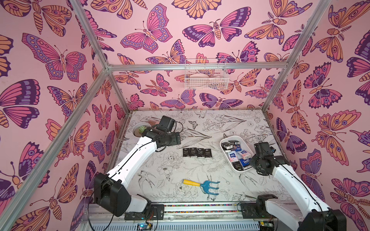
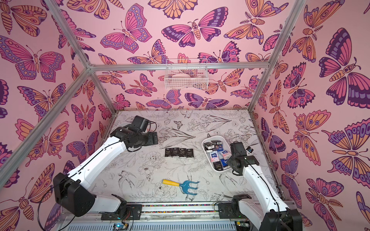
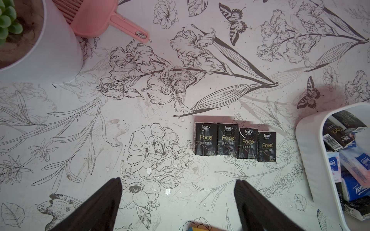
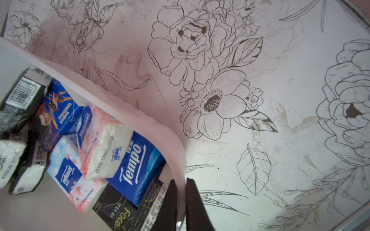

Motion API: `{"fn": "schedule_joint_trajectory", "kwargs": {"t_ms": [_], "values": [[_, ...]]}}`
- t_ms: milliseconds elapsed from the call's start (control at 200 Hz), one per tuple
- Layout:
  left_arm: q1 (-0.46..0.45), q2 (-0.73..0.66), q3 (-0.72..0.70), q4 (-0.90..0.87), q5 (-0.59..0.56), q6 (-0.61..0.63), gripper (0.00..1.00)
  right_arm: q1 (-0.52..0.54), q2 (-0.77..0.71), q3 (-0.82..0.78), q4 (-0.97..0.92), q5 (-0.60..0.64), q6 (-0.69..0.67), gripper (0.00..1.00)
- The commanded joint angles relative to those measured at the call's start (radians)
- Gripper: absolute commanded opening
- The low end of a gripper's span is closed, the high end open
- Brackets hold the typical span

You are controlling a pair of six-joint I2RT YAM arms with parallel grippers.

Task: Take the pocket tissues out of the storage box
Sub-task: Move the storage box to the center of the board, then pick up the pocket tissues from the storage box.

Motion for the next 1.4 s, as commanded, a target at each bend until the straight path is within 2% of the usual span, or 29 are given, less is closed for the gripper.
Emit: {"fn": "schedule_joint_trajectory", "kwargs": {"t_ms": [0, 185, 336, 491, 671, 871, 1092, 1397], "values": [[-0.004, 0.017, 0.017, 0.007, 0.005, 0.007, 0.94, 0.005, -0.008, 0.006, -0.054, 0.027, -0.026, 0.17], [-0.004, 0.022, 0.018, 0.007, -0.004, 0.009, 0.94, 0.005, -0.009, 0.046, -0.086, 0.045, -0.092, 0.47], [-0.004, 0.028, 0.019, 0.007, -0.003, 0.006, 0.94, 0.006, 0.019, 0.143, -0.068, -0.002, -0.209, 0.57], [-0.005, 0.029, 0.012, 0.005, -0.011, 0.010, 0.94, 0.061, 0.152, 0.283, -0.027, -0.092, -0.359, 0.65], [-0.004, 0.034, 0.006, 0.001, -0.019, 0.010, 0.94, 0.117, 0.322, 0.399, 0.036, -0.253, -0.475, 0.68], [-0.005, 0.039, 0.003, -0.002, -0.026, -0.003, 0.94, 0.146, 0.534, 0.526, 0.028, -0.285, -0.551, 0.71], [-0.004, 0.046, 0.003, -0.005, -0.035, -0.009, 0.94, 0.148, 0.640, 0.549, 0.056, -0.340, -0.579, 0.72], [-0.004, 0.064, 0.020, -0.011, -0.035, -0.002, 0.94, 0.155, 0.699, 0.528, 0.115, -0.396, -0.574, 0.71]]}}
